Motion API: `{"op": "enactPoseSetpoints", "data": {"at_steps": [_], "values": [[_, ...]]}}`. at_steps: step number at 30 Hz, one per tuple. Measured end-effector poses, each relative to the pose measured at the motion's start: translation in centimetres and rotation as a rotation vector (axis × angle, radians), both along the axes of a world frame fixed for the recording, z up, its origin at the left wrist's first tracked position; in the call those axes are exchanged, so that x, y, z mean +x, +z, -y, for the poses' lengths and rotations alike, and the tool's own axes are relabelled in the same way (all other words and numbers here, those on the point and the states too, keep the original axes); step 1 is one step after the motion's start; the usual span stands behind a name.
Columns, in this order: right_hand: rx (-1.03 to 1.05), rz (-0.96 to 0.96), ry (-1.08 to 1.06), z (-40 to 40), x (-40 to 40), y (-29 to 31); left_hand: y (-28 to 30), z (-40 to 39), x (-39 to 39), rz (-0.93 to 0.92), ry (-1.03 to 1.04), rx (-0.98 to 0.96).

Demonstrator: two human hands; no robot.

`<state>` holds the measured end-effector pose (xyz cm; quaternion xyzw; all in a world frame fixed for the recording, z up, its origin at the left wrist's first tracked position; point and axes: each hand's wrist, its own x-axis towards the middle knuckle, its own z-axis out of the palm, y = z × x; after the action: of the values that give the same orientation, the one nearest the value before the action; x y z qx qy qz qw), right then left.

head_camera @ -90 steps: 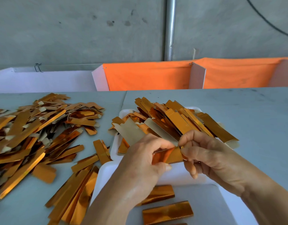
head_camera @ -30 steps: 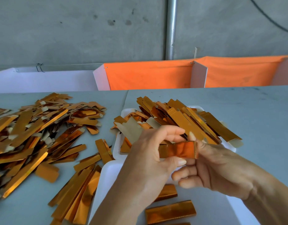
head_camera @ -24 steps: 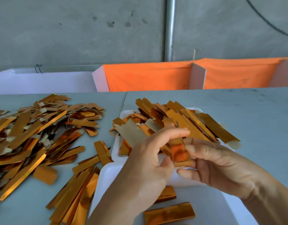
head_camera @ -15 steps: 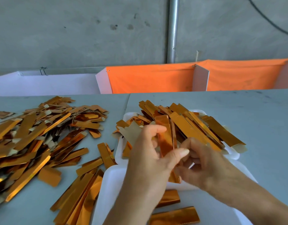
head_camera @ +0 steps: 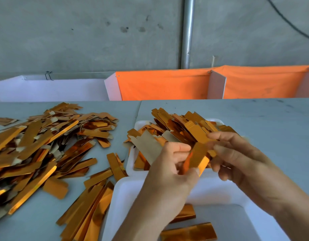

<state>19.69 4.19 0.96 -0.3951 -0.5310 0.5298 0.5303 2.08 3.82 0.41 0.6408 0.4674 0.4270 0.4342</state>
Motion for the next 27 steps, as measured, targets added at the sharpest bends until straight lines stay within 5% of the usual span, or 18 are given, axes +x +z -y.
{"op": "enactPoseSetpoints", "data": {"at_steps": [9, 16, 20, 27], "values": [[-0.081, -0.099, 0.246, -0.2, 0.9, 0.2, 0.9, 0.5, -0.5, 0.201, -0.316, -0.229], [-0.02, -0.032, 0.057, -0.4, 0.7, -0.1, 1.1, 0.5, -0.5, -0.134, -0.114, 0.217], [-0.06, -0.03, 0.064, -0.2, 0.7, 0.1, 0.3, 0.6, 0.4, -0.483, 0.049, 0.487], [-0.156, -0.122, 0.092, 0.2, 0.3, 0.6, -0.1, 0.6, 0.5, -0.479, 0.101, 0.531]]}}
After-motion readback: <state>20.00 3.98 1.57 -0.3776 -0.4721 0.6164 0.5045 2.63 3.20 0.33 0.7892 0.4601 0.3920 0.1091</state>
